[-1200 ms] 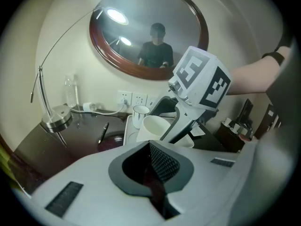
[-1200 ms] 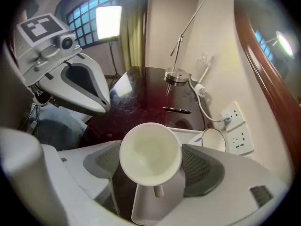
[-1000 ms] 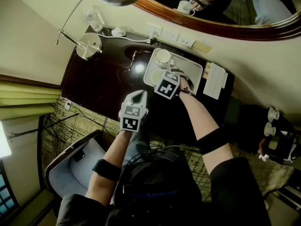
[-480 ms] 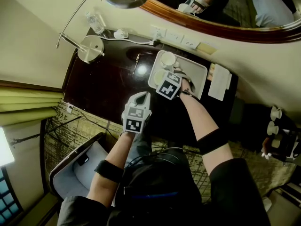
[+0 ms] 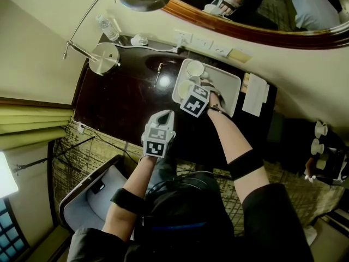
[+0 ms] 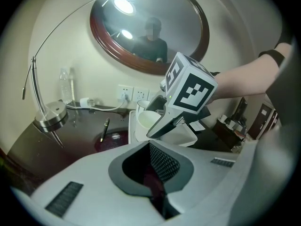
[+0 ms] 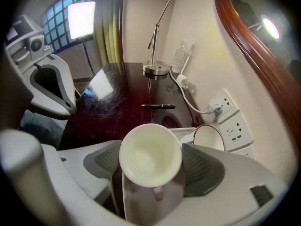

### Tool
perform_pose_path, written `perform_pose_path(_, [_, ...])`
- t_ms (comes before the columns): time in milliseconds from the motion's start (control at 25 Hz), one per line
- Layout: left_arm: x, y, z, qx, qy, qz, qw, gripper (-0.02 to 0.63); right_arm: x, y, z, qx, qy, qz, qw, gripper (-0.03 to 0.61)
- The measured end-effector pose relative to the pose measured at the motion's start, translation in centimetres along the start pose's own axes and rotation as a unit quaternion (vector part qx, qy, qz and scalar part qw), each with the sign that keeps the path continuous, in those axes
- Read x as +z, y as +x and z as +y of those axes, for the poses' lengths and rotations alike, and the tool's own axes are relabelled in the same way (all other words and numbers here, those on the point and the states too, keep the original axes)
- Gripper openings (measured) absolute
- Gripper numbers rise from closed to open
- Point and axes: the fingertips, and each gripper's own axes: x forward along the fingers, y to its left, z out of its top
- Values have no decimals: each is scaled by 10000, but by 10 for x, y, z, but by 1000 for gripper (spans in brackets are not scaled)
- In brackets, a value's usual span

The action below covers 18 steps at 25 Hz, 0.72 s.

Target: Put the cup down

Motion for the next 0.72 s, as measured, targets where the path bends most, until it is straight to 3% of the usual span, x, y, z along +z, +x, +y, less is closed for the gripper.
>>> perform_pose_path(720, [18,-11,-9,198,-42,-183,9996,-14,1,-36,-14,-359,39,-513,9980,440])
